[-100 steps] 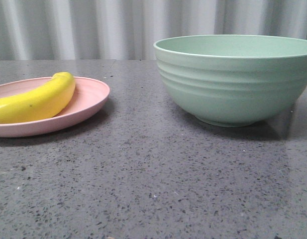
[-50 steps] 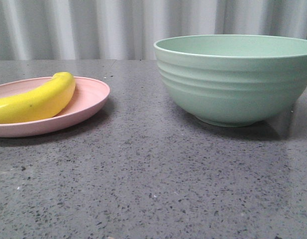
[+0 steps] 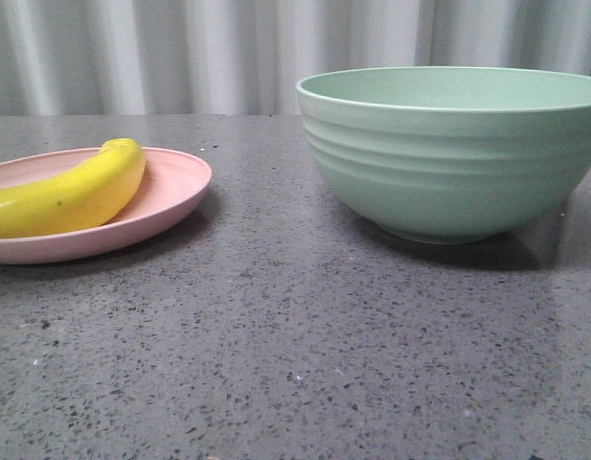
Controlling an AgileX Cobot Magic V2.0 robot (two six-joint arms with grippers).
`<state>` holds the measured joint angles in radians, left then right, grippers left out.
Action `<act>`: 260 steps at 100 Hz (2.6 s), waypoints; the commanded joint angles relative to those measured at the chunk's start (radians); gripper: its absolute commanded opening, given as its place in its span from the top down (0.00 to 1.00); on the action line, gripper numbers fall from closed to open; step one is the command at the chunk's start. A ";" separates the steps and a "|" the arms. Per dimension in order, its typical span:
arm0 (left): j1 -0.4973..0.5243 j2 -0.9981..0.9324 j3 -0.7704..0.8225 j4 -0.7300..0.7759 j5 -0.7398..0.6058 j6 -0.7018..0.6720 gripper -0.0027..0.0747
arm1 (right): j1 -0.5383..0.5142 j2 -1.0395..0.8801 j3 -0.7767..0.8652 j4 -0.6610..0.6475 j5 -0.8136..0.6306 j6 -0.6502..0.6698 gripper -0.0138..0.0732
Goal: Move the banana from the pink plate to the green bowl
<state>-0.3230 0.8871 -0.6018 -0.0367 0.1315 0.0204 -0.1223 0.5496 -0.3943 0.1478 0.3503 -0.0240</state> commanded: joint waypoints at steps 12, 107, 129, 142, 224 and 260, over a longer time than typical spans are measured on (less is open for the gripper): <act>-0.117 0.121 -0.134 -0.022 0.085 -0.008 0.38 | 0.000 0.012 -0.036 0.004 -0.078 -0.001 0.91; -0.166 0.455 -0.309 -0.088 0.448 -0.008 0.40 | 0.000 0.012 -0.036 0.004 -0.078 -0.001 0.91; -0.166 0.455 -0.309 -0.086 0.448 -0.008 0.61 | 0.000 0.012 -0.036 0.004 -0.078 -0.001 0.91; -0.166 0.455 -0.309 -0.086 0.441 -0.008 0.88 | 0.000 0.012 -0.036 0.004 -0.078 -0.001 0.91; -0.421 0.401 -0.526 -0.088 0.494 0.089 0.99 | 0.161 0.183 -0.424 0.137 0.311 -0.042 0.51; -0.653 0.405 -0.570 -0.093 0.514 0.089 0.99 | 0.357 0.396 -0.589 0.366 0.305 -0.042 0.41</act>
<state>-0.9355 1.3208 -1.1349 -0.1159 0.6949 0.1083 0.1992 0.8995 -0.9297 0.4253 0.7105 -0.0544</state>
